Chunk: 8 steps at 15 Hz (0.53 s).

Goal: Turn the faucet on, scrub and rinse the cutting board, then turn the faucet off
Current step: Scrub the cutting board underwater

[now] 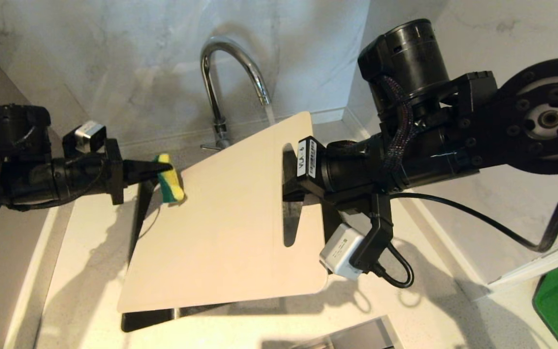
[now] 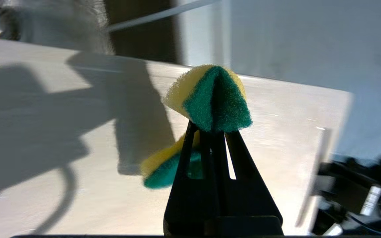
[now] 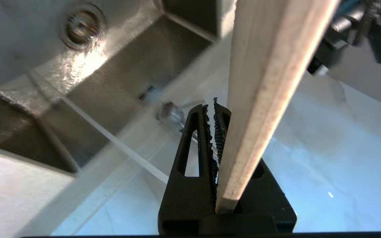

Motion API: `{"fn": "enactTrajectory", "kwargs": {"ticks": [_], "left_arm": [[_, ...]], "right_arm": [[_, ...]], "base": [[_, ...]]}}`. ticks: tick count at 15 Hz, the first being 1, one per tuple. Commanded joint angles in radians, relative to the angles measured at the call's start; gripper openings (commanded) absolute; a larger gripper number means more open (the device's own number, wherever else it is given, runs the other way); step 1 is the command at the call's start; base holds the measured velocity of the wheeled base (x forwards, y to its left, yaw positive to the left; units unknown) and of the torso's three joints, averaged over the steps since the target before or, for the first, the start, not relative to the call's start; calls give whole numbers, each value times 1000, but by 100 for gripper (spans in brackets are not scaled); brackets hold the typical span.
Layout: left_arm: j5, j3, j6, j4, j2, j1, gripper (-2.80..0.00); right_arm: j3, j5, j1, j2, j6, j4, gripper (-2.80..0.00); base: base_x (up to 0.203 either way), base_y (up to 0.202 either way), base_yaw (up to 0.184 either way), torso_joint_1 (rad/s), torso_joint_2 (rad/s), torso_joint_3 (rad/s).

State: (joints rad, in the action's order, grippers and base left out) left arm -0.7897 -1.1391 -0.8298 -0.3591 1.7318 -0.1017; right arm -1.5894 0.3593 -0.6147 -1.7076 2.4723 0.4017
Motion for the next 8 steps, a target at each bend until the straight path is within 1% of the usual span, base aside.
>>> {"fn": "enactTrajectory", "kwargs": {"ticks": [1, 5, 6, 8], "left_arm": [[0, -106, -5, 23, -24, -41, -280], [5, -360, 0, 242, -13, -119, -280], [5, -407, 1, 277, -6, -142, -280], [4, -468, 5, 301, 16, -186, -280]], "right_arm": [[11, 20, -3, -10, 14, -31, -280], [37, 26, -4, -3, 10, -63, -280], [43, 32, -4, -4, 4, -70, -280], [58, 51, -4, -4, 0, -94, -280]], "base": [[0, 0, 0, 0, 0, 0], [0, 0, 0, 0, 0, 0], [0, 0, 0, 0, 0, 0], [0, 0, 0, 0, 0, 0]]}}
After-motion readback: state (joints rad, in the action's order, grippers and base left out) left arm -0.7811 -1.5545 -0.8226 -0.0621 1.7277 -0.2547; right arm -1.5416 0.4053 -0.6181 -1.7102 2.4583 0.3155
